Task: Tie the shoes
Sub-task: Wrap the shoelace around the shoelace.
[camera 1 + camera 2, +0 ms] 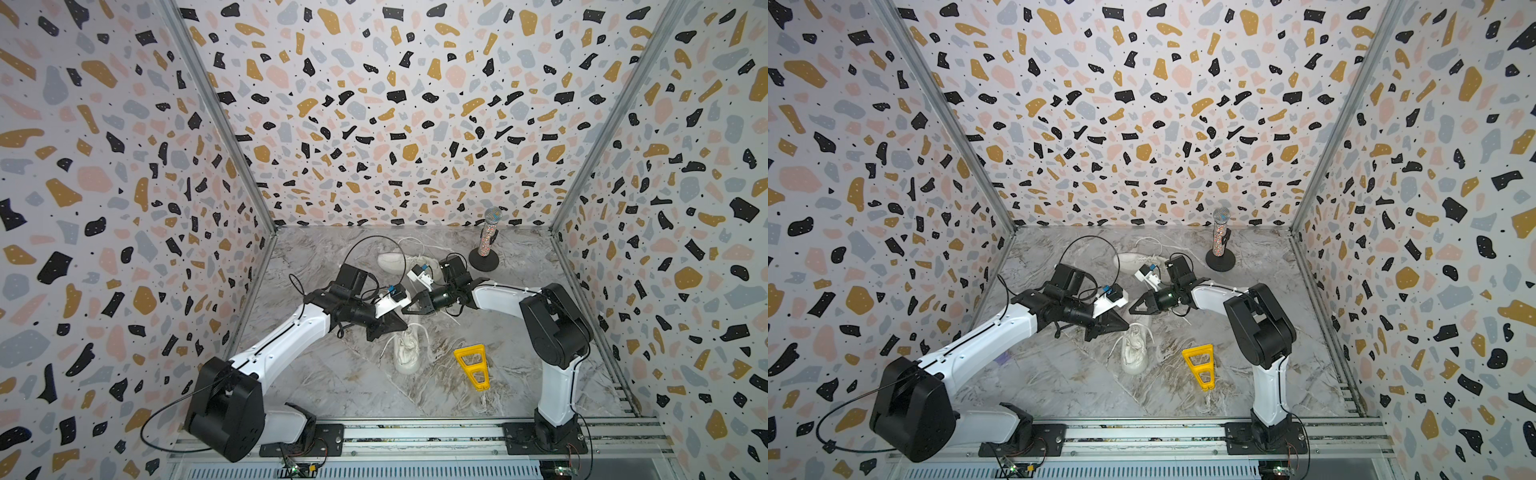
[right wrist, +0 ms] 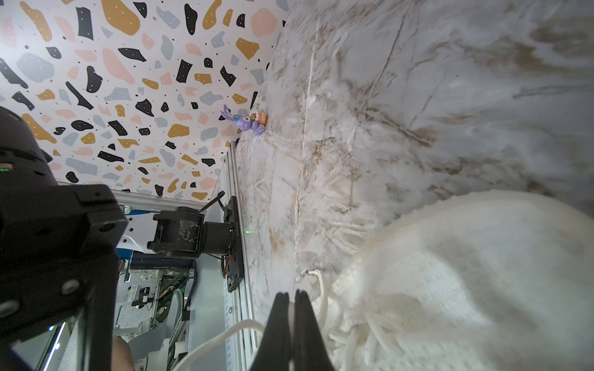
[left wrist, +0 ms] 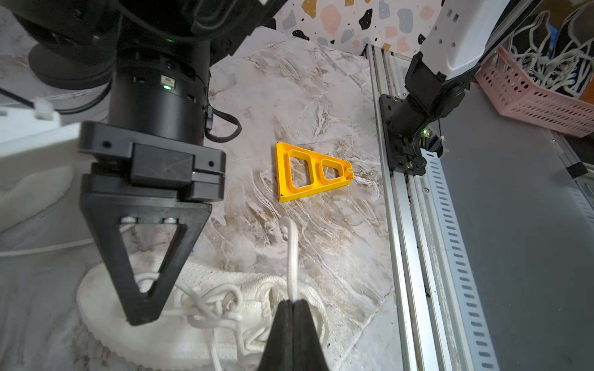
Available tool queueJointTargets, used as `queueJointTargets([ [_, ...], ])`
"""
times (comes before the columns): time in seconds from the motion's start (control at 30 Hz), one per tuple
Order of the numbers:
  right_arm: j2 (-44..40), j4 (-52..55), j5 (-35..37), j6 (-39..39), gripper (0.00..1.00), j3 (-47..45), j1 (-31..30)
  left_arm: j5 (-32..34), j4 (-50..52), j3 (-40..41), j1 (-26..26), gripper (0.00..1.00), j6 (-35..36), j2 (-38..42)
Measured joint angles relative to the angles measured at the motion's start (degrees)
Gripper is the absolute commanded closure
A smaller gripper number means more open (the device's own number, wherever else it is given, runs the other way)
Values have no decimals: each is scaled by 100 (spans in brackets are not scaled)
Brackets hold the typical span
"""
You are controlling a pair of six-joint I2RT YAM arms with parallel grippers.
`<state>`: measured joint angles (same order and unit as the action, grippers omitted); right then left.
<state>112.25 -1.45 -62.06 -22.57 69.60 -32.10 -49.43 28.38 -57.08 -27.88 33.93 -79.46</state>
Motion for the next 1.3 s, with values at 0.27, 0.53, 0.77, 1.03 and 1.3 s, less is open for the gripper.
queueJointTargets([
  [0.27, 0, 85, -133, 72, 100, 31, 0, 645, -317, -315, -699, 100, -52, -501],
  [0.53, 0, 98, -179, 81, 100, 109, 0, 1016, -702, -494, -1167, 100, -352, -898],
  [0.77, 46, 107, -186, 98, 100, 109, 0, 1172, -931, -678, -1451, 90, -610, -1169],
  [1.03, 52, 129, -186, 125, 100, 109, 31, 1270, -911, -682, -1491, 57, -675, -1180],
  [1.3, 52, 214, -181, 190, 100, 109, 48, 1178, -31, -684, -1318, 53, -358, -754],
])
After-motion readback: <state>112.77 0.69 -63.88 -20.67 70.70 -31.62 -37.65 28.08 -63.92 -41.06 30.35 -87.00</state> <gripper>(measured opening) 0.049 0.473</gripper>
